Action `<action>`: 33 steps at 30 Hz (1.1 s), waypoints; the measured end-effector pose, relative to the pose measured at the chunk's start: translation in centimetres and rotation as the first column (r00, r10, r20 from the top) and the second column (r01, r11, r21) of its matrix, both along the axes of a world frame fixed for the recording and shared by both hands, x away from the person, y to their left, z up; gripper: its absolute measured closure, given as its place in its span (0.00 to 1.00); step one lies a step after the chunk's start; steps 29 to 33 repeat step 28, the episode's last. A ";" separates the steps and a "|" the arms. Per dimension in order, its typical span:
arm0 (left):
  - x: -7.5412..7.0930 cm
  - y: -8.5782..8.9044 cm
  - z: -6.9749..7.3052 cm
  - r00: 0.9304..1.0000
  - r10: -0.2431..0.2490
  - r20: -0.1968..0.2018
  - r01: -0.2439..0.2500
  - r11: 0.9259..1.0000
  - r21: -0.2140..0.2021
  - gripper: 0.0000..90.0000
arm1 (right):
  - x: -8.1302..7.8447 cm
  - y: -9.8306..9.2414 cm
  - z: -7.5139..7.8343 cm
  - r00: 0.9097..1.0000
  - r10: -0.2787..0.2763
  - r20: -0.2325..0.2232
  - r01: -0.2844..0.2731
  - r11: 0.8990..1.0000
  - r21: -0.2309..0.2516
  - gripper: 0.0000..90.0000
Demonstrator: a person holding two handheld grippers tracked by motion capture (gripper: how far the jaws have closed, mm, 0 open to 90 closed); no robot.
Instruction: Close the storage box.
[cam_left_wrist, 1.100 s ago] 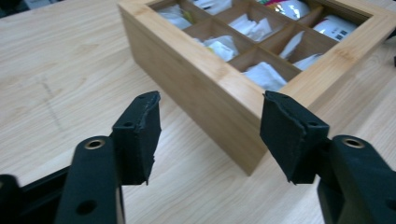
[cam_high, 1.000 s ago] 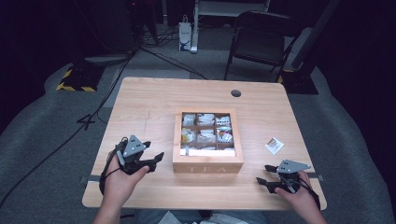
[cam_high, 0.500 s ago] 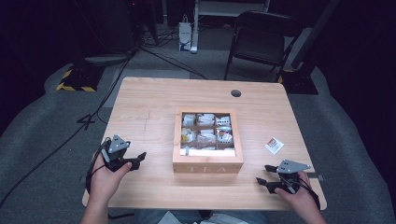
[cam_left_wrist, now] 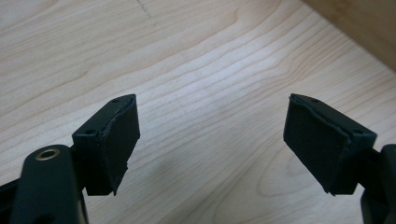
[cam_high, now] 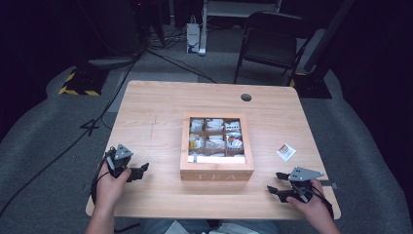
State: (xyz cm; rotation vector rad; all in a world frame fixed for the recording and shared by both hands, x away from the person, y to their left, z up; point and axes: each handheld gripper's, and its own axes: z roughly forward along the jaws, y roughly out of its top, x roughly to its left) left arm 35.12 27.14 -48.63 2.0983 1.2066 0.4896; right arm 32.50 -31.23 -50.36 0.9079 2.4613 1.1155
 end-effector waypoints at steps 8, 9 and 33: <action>0.7 0.5 -1.5 0.999 0.025 -0.035 -0.025 1.000 0.020 0.17 | 0.0 0.0 0.0 1.000 0.000 0.000 0.000 1.000 -0.001 0.36; 0.8 0.6 -1.7 0.999 0.034 -0.033 -0.034 0.999 -0.005 0.17 | 0.0 0.0 0.0 1.000 0.000 0.001 0.000 1.000 -0.001 0.36; 1.4 0.6 -2.0 0.985 0.163 -0.057 -0.163 0.987 0.005 0.00 | 0.0 0.0 0.0 1.000 0.000 0.001 0.000 1.000 0.000 0.36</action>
